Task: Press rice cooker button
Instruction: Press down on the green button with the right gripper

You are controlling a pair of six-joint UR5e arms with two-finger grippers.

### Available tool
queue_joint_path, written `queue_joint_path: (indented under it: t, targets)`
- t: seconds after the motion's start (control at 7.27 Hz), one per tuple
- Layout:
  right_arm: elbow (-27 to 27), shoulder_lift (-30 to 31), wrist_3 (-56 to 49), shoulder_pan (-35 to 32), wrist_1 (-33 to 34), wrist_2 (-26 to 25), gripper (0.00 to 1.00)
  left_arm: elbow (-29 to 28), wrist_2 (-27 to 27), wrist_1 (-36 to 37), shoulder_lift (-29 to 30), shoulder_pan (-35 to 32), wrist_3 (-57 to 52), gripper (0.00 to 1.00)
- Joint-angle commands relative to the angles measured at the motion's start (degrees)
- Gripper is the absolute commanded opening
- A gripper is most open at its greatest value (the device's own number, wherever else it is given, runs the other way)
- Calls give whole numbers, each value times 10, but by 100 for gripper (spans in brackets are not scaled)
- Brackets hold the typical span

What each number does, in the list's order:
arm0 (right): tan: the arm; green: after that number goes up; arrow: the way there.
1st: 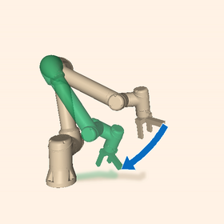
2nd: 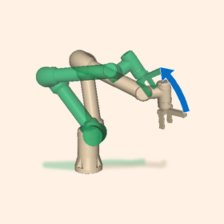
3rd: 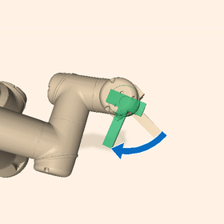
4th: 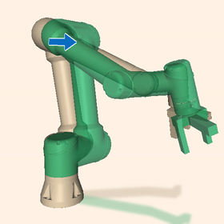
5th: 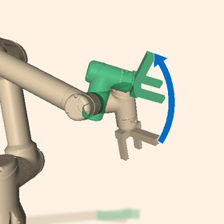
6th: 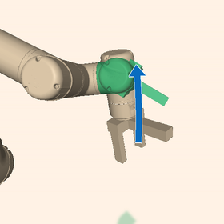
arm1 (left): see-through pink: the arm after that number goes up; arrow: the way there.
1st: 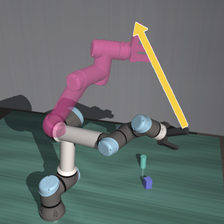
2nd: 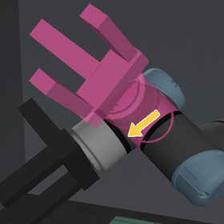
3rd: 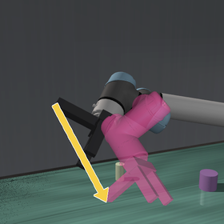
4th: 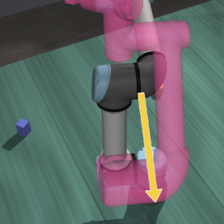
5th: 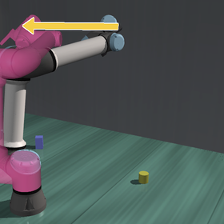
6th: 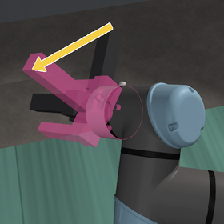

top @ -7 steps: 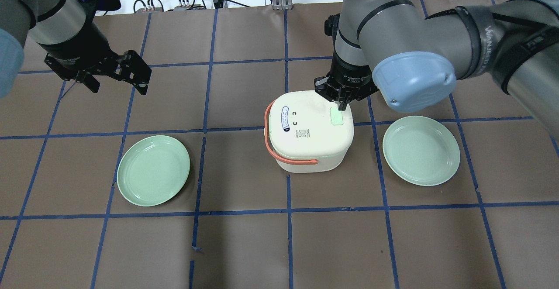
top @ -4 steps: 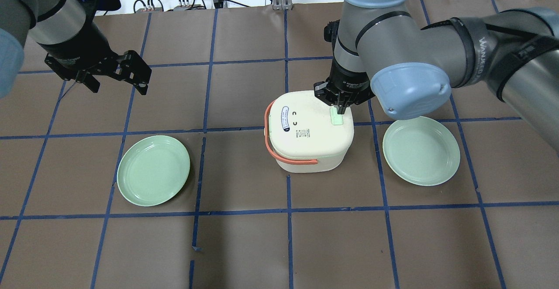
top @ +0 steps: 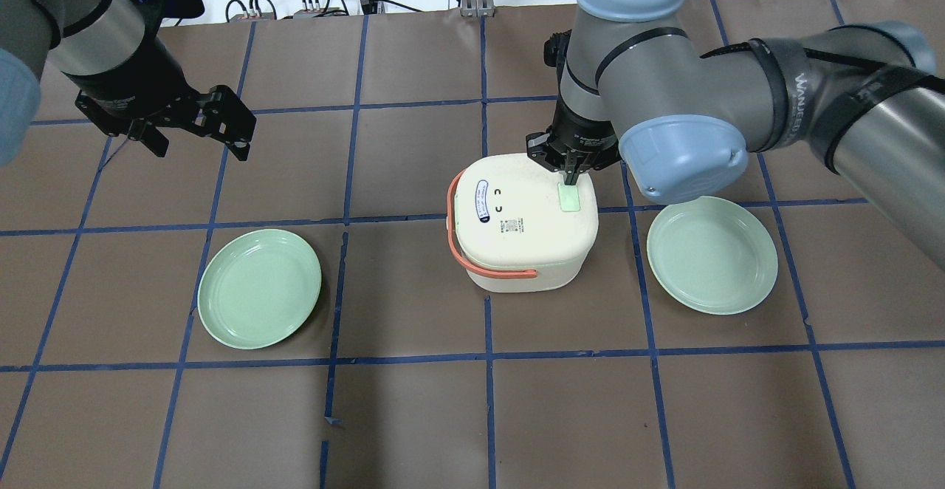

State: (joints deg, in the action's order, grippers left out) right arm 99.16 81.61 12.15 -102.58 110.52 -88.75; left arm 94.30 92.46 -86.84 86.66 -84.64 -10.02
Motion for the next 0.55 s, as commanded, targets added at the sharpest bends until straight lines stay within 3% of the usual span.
queue_joint_path:
  t: [0.0,0.41]
  targets:
    - [2,-1,0,0,0,-1,3,0,0,0,0,0,0,100]
    - [5,-1,2,0,-1,3,3,0,0,0,0,0,0,100]
